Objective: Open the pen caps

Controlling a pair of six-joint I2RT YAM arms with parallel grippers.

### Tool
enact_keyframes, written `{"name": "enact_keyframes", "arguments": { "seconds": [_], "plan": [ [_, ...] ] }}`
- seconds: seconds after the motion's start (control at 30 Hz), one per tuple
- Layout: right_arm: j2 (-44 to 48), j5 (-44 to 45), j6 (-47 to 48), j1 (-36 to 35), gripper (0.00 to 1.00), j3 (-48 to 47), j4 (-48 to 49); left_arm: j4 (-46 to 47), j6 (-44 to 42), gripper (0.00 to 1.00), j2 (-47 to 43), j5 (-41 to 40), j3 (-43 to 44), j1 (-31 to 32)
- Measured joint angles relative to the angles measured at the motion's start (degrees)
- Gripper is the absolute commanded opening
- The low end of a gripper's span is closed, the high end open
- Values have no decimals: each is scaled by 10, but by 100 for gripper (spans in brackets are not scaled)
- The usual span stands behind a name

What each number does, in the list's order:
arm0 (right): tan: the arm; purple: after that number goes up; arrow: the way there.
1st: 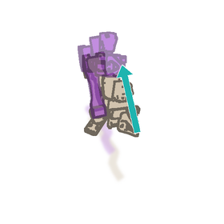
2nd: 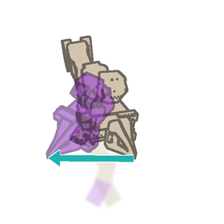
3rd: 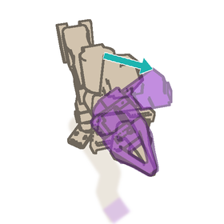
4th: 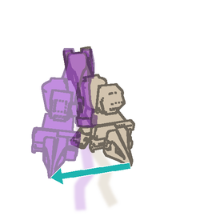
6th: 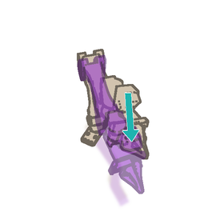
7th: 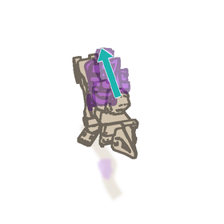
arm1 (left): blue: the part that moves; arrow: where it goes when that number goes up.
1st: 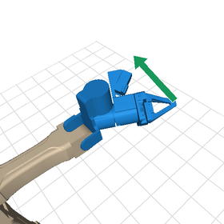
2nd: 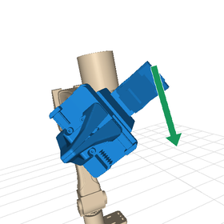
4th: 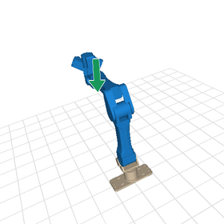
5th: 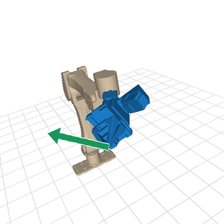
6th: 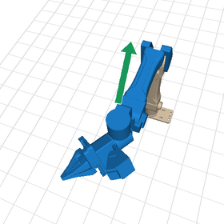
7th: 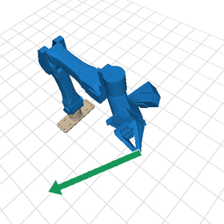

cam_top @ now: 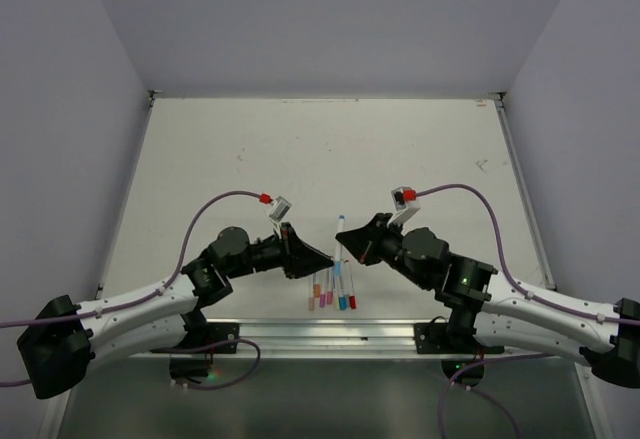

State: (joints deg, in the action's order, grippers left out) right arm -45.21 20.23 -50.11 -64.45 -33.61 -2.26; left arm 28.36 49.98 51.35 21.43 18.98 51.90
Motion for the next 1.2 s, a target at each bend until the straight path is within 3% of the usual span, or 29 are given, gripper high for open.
{"name": "enact_keyframes", "arguments": {
  "seconds": [0.17, 0.47, 0.63, 1.03, 1.2],
  "plan": [
    [10, 8, 0, 0, 0, 0, 14, -2, 2, 29, 0, -17, -1, 1],
    [3, 13, 0, 0, 0, 10, 41, 39, 22, 46, 35, -13, -3, 8],
    [4, 16, 1, 0, 0, 11, 53, 55, 30, 46, 41, -5, -11, 11],
    [4, 28, -2, 0, 0, 22, 75, 82, 45, 34, 54, 0, -11, 11],
    [2, 29, -7, 0, 0, 29, 92, 93, 51, 20, 60, 1, -11, 11]
  ]
}}
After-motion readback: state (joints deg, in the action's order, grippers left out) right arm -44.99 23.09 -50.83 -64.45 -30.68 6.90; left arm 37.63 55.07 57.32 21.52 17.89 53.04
